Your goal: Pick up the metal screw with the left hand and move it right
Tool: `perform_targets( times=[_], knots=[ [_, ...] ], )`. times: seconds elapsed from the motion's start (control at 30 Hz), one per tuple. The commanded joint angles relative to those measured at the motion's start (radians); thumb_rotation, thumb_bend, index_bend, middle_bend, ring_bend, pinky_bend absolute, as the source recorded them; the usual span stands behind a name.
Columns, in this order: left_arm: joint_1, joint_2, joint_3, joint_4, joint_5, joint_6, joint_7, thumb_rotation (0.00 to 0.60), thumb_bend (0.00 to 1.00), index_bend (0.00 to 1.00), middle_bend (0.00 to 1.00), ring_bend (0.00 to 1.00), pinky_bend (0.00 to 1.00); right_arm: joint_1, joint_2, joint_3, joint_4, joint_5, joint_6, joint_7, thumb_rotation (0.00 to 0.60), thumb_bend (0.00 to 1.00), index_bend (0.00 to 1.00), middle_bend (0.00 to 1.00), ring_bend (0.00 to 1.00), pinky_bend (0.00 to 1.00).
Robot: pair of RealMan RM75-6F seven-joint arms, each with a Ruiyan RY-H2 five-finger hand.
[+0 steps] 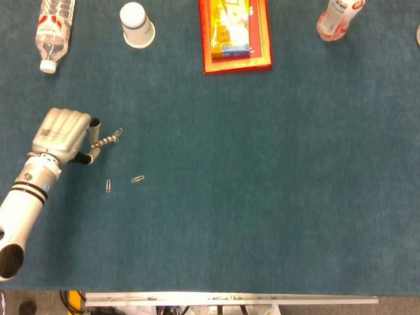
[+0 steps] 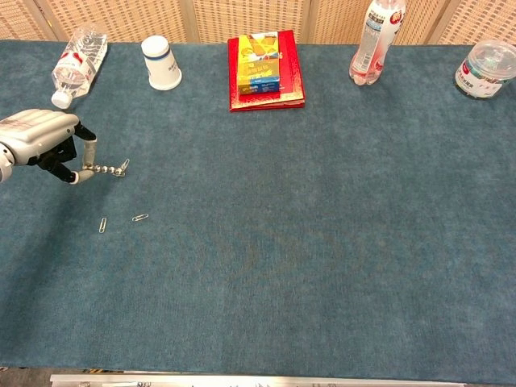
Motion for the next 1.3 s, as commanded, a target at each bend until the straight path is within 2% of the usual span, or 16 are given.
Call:
perform_targets(
  times=[0.03,0.23,0.43,0.53,0.63,0.67,0.7,0.77,0.87,0.97,1.3],
  knots=[
    [0.008,0.002,0.001,0.005,0.007,-0.005,-0.011,0.600,0.33,0.56,1.00,0.96,0.79,0.001,0.001,0.000,-0.004,0.000,-0.001,-0.003,0.600,0.00,0.25,0.14,0.06,0.28],
    [0.020,0.009,0.005,0.015,0.016,-0.031,-0.035,0.600,0.32,0.50,1.00,0.96,0.79,0.000,0.003,0.000,-0.006,0.002,-0.001,-0.004,0.600,0.00,0.25,0.14,0.06,0.28],
    [0.040,0.025,0.008,0.012,0.021,-0.038,-0.054,0.600,0.18,0.41,1.00,0.92,0.79,-0.001,0.007,0.000,-0.007,0.003,0.000,-0.001,0.600,0.00,0.25,0.14,0.06,0.28],
    [0.048,0.039,0.015,0.006,0.009,-0.047,-0.051,0.600,0.14,0.36,0.99,0.84,0.75,-0.001,0.008,0.000,-0.008,0.002,0.001,-0.001,0.600,0.00,0.25,0.14,0.06,0.28],
    [0.055,0.059,0.023,-0.006,-0.005,-0.050,-0.038,0.600,0.14,0.32,0.87,0.71,0.65,-0.001,0.010,-0.001,-0.010,0.000,0.002,-0.004,0.600,0.00,0.25,0.14,0.06,0.28],
    [0.060,0.066,0.024,-0.010,-0.007,-0.045,-0.037,0.600,0.13,0.31,0.77,0.64,0.60,-0.001,0.011,-0.001,-0.011,0.000,0.003,-0.004,0.600,0.00,0.25,0.14,0.06,0.28],
    [0.066,0.074,0.023,-0.016,-0.009,-0.037,-0.041,0.600,0.13,0.31,0.73,0.60,0.58,-0.001,0.012,-0.001,-0.012,0.000,0.003,-0.006,0.600,0.00,0.25,0.14,0.06,0.28],
    [0.082,0.100,0.020,-0.033,-0.010,-0.023,-0.060,0.600,0.13,0.32,0.52,0.44,0.54,-0.001,0.017,-0.001,-0.016,-0.001,0.003,-0.011,0.600,0.00,0.25,0.14,0.06,0.28],
    [0.107,0.153,0.014,-0.058,-0.005,0.001,-0.097,0.600,0.13,0.33,0.33,0.31,0.51,0.001,0.025,-0.002,-0.025,-0.001,0.002,-0.024,0.600,0.00,0.25,0.14,0.06,0.28],
    [0.145,0.208,0.009,-0.084,0.022,0.054,-0.140,0.600,0.14,0.35,0.25,0.26,0.46,0.003,0.034,-0.002,-0.036,0.001,-0.001,-0.040,0.600,0.00,0.25,0.14,0.06,0.28],
    [0.316,0.335,0.024,-0.191,0.140,0.272,-0.265,0.600,0.13,0.40,0.21,0.16,0.39,-0.001,0.057,-0.013,-0.094,0.003,-0.004,-0.097,0.600,0.00,0.25,0.14,0.06,0.28]
  ],
)
